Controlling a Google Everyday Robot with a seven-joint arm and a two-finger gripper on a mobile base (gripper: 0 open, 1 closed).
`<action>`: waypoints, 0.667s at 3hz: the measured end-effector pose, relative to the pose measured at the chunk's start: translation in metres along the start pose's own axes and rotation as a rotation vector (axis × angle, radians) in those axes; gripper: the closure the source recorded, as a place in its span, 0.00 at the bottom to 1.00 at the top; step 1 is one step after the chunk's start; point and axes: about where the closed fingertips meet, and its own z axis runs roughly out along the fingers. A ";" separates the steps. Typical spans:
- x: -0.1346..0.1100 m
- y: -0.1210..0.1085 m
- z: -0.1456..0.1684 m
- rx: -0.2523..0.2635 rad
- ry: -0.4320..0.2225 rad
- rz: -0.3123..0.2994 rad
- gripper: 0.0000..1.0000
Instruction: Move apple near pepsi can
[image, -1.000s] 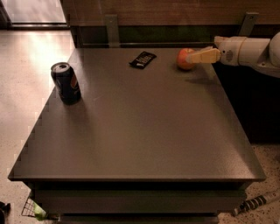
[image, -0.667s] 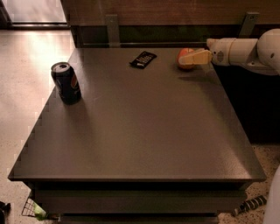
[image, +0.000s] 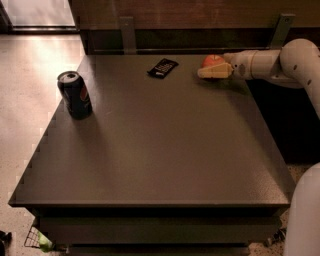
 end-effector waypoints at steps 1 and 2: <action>0.003 0.002 0.004 -0.006 0.002 0.004 0.40; 0.003 0.004 0.008 -0.012 0.003 0.005 0.63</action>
Offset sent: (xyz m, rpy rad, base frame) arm 0.0008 0.0035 -0.0037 0.0024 0.0055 0.0040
